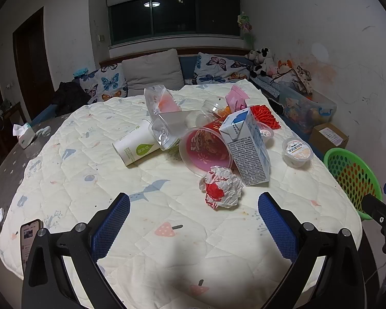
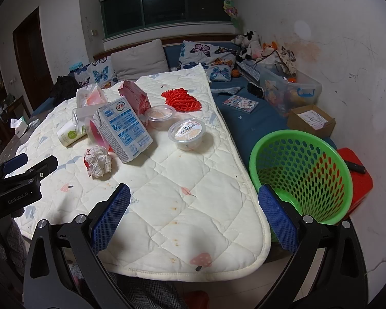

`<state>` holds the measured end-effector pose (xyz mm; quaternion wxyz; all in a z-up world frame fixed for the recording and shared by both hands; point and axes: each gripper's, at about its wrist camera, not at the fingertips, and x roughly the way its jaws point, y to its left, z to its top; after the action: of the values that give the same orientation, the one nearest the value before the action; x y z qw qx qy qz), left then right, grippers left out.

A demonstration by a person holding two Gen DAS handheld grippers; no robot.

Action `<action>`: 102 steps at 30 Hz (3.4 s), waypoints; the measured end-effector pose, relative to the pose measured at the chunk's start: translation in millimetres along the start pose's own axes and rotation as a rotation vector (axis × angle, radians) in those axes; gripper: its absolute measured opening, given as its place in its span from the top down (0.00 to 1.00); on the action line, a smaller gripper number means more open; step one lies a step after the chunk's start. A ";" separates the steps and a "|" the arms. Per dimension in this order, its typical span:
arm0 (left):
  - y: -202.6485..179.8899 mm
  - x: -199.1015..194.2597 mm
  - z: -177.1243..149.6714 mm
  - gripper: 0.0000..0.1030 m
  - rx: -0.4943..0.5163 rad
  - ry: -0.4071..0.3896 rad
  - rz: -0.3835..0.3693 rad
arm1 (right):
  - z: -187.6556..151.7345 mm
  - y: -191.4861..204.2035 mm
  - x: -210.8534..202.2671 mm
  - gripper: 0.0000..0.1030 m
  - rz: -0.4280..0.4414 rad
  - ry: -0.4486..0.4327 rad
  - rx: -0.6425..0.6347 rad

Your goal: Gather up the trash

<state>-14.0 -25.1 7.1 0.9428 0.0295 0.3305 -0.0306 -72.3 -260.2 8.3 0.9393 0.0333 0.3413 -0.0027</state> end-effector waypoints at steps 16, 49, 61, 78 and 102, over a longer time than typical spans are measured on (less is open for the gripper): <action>-1.3 -0.2 -0.2 0.06 -0.001 0.001 -0.001 | -0.1 0.2 0.3 0.04 0.000 0.000 0.001; 4.9 9.8 6.7 0.06 -0.028 0.027 -0.021 | 7.2 4.1 18.3 0.05 0.032 0.026 -0.011; 22.0 18.2 8.1 0.06 -0.039 0.040 -0.028 | 17.2 12.3 38.9 0.08 0.088 0.043 -0.040; 47.1 25.4 8.5 0.07 -0.069 0.050 -0.044 | 67.5 64.8 88.9 0.20 0.372 0.053 -0.246; 46.5 52.0 5.2 0.07 -0.048 0.100 -0.139 | 92.7 90.4 164.0 0.23 0.580 0.101 -0.471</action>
<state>33.3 18.8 -19.7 0.9211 -0.0146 0.3792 -0.0867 115.4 -173.0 -20.5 0.8650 -0.0882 0.3549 0.3437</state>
